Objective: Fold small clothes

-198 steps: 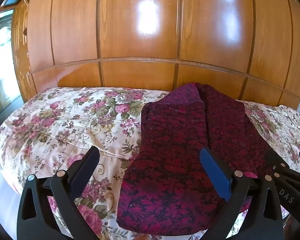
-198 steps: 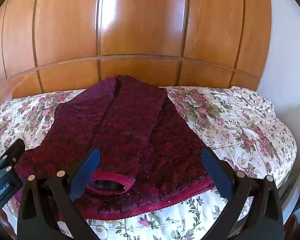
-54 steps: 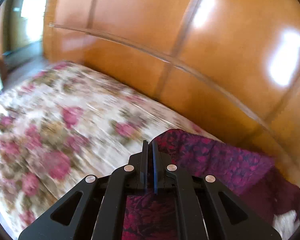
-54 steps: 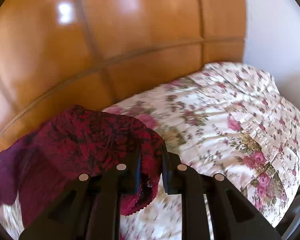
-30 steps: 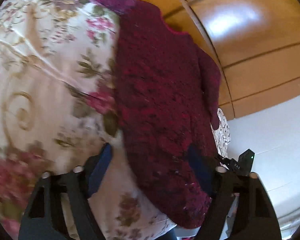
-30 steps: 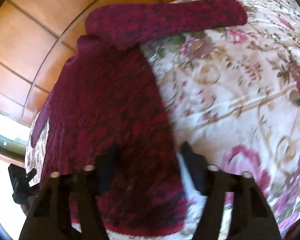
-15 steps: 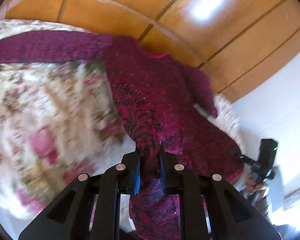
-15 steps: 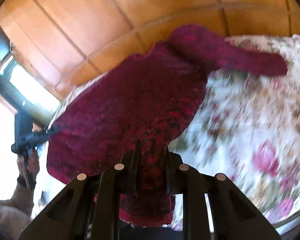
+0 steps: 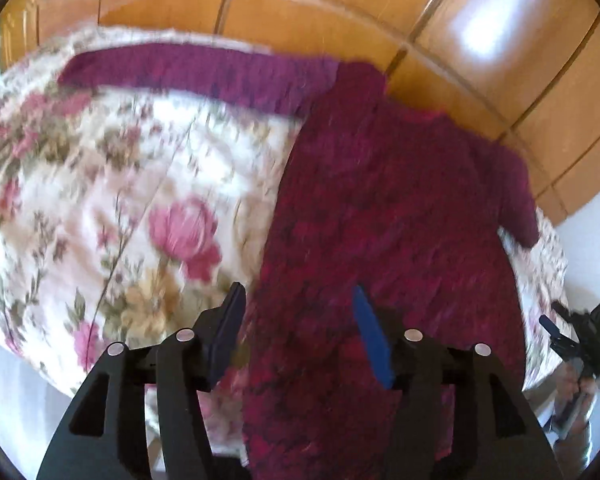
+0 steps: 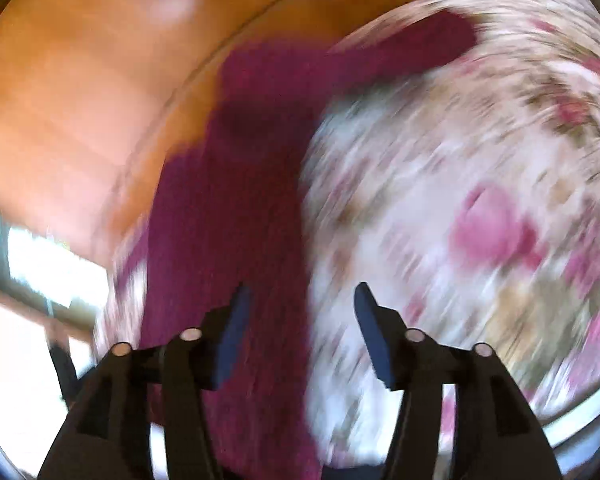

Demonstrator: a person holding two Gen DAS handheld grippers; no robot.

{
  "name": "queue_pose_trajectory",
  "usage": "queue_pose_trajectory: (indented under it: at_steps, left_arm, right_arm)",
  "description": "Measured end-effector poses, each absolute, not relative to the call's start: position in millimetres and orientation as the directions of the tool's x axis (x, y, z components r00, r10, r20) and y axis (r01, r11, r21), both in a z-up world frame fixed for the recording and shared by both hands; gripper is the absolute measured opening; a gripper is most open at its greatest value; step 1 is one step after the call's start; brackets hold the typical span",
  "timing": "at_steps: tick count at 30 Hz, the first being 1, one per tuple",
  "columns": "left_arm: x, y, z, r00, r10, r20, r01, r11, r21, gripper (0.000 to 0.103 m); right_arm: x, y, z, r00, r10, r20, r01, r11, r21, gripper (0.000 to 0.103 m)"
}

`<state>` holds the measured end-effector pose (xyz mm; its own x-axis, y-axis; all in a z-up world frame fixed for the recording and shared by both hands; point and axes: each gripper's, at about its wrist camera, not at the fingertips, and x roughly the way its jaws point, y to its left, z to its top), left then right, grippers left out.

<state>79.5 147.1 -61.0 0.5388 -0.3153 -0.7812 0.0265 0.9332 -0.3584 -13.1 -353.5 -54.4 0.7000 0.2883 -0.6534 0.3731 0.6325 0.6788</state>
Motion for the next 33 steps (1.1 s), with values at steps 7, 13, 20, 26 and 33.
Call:
queue_pose_trajectory:
  at_steps: [7, 13, 20, 26, 33]
  left_arm:
    - [86, 114, -58, 0.538, -0.34, -0.771, 0.083, 0.932, -0.353, 0.055]
    - [94, 83, -70, 0.479, -0.343, -0.808, 0.128, 0.938, -0.323, 0.055]
    - [107, 58, -87, 0.411, -0.36, -0.838, 0.174, 0.933, -0.315, 0.055]
    - [116, 51, -97, 0.375, -0.381, -0.845, 0.191, 0.924, -0.331, 0.055]
    - [128, 109, -76, 0.477, -0.373, -0.796, 0.07, 0.918, -0.389, 0.074]
  right_arm:
    - [60, -474, -100, 0.771, 0.121, -0.626, 0.563, 0.332, 0.757, 0.052]
    - [130, -504, -131, 0.75, 0.091, -0.655, 0.618, 0.257, 0.743, 0.046]
    - [141, -508, -63, 0.658, -0.217, -0.721, 0.687, 0.564, 0.458, 0.012]
    - [134, -530, -70, 0.476, -0.404, -0.782, 0.793, 0.581, 0.183, 0.012]
    - [123, -511, -95, 0.431, -0.401, -0.808, 0.826, 0.537, 0.174, 0.084]
